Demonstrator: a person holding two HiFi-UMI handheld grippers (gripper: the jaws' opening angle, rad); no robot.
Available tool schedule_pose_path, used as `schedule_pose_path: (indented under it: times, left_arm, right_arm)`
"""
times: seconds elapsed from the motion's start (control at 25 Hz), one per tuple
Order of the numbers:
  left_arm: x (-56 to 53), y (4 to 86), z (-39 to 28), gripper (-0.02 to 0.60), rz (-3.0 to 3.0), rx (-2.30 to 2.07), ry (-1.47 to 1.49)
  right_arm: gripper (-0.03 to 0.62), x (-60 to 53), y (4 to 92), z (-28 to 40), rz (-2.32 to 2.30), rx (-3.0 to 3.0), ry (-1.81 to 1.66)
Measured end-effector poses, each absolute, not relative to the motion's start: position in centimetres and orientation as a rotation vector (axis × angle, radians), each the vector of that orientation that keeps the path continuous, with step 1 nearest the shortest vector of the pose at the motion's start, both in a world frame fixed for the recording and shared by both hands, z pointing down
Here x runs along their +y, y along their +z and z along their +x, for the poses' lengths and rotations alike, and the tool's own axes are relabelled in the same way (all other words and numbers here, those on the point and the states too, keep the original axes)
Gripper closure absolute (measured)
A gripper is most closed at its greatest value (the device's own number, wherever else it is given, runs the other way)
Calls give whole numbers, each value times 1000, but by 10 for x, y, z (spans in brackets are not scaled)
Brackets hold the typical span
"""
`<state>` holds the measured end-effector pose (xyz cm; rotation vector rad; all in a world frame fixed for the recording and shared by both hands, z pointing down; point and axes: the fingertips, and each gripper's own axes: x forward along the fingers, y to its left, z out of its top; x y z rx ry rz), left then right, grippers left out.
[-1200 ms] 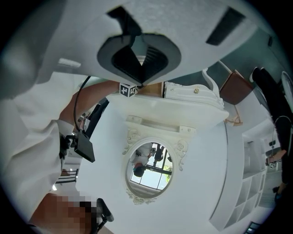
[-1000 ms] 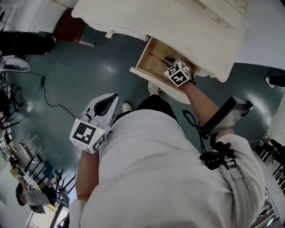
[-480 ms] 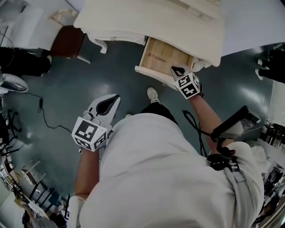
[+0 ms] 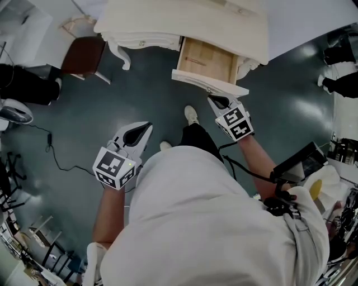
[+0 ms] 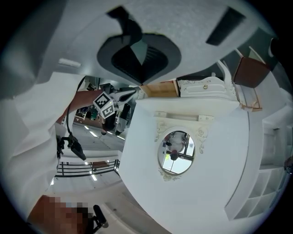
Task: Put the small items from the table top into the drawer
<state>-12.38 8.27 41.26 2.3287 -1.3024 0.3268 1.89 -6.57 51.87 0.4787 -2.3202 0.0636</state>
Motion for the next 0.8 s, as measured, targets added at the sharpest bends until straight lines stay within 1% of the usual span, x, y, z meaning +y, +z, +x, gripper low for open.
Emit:
schedule_pose_path:
  times: [0.28, 0.48, 0.8]
  left_arm:
    - [117, 422, -112, 578, 2355, -1263, 310]
    - [130, 419, -100, 578, 2390, -1236, 314]
    - [149, 421, -103, 578, 2394, -1243, 328]
  right_arm:
    - [592, 7, 503, 8, 413, -2382, 100]
    - [593, 35, 490, 4, 378, -2412, 89]
    - [594, 62, 480, -11, 335, -2439, 79]
